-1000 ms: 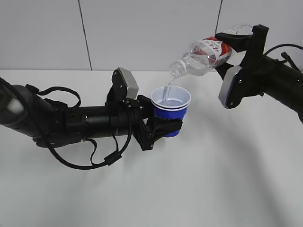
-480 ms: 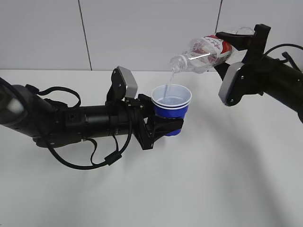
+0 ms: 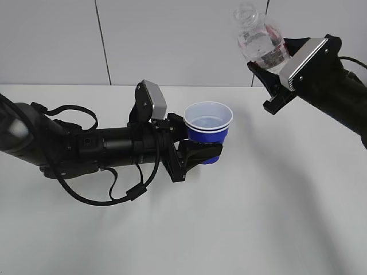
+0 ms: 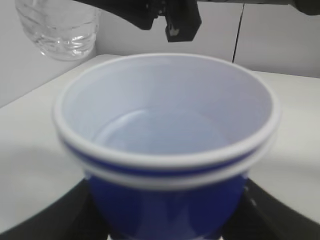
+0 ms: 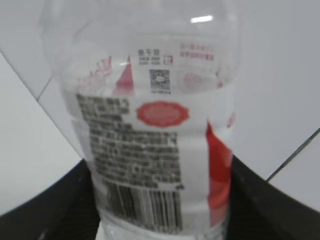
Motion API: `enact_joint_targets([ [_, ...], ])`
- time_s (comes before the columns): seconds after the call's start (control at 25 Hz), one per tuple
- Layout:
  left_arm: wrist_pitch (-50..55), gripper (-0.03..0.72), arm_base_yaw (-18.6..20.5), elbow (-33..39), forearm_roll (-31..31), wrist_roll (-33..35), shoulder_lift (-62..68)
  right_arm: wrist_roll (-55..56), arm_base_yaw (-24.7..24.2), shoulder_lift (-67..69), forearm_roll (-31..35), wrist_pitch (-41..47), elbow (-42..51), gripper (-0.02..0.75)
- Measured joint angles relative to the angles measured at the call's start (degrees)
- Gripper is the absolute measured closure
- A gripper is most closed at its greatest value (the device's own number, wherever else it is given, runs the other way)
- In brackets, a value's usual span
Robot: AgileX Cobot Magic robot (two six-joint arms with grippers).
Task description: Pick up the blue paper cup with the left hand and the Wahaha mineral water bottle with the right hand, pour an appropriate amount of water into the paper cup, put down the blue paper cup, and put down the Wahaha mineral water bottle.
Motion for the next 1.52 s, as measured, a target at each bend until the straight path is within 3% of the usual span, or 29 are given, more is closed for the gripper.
enact_joint_targets([
  [0.24, -0.2, 0.242, 0.0, 0.0, -1.7, 1.4, 0.0, 17.6, 0.0, 0.0, 0.5, -0.1, 0.0, 0.267],
  [0.64, -0.4, 0.242, 0.0, 0.0, -7.5, 3.7, 0.0, 20.1, 0.0, -0.1, 0.6, -0.2, 1.6, 0.267],
  [1.04, 0.3, 0.242, 0.0, 1.7, -31.4, 16.9, 0.0, 21.5, 0.0, -0.4, 1.5, -0.2, 4.3, 0.267],
  [1.28, 1.0, 0.242, 0.0, 4.5, -48.0, 24.9, 0.0, 22.1, 0.0, -2.8, 9.1, -0.2, 8.8, 0.267],
  [1.52, -1.0, 0.242, 0.0, 8.6, -58.8, 30.0, 0.0, 25.9, 0.0, -4.5, 14.2, -0.2, 13.4, 0.267],
])
